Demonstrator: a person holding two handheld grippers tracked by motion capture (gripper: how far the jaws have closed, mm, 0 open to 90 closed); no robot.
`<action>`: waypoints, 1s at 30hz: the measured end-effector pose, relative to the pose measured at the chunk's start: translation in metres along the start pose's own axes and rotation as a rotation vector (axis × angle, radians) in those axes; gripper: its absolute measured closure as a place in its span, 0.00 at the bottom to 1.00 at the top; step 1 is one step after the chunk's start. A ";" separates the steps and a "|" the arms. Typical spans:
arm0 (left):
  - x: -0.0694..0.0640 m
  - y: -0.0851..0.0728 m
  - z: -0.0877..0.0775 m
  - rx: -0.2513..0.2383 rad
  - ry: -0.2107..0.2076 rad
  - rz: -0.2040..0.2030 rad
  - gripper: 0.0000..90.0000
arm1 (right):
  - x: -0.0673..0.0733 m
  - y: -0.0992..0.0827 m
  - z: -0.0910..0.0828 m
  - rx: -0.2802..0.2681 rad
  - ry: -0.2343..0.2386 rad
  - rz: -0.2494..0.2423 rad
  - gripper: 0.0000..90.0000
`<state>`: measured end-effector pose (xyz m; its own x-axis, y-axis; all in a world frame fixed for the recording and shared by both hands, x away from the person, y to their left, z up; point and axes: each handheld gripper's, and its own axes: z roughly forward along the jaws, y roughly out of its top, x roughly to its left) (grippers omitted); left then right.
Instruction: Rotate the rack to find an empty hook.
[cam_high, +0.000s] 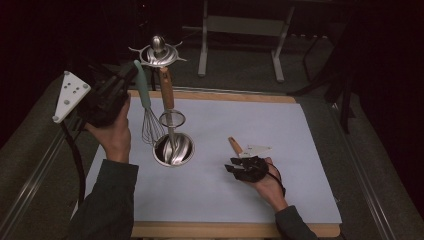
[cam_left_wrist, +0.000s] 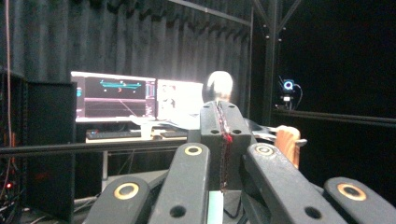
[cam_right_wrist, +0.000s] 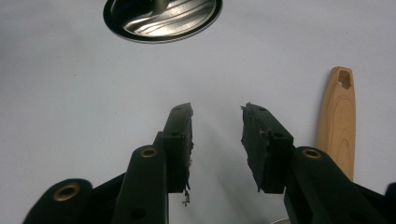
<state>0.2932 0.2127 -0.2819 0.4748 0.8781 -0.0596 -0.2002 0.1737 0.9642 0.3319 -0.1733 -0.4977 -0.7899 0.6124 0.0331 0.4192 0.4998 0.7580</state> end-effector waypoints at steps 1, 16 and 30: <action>0.001 0.000 0.000 -0.003 0.003 -0.006 1.00 | 0.000 0.000 0.000 0.000 0.001 0.001 0.69; 0.015 0.001 0.011 0.015 0.076 -0.022 1.00 | -0.001 0.001 -0.002 -0.007 0.003 0.002 0.70; 0.021 0.002 0.024 0.026 0.126 -0.041 1.00 | -0.001 0.002 -0.003 -0.013 0.005 -0.005 0.70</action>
<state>0.3236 0.2206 -0.2748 0.3701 0.9198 -0.1300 -0.1599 0.2009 0.9665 0.3320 -0.1753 -0.4945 -0.7945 0.6064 0.0326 0.4093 0.4952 0.7663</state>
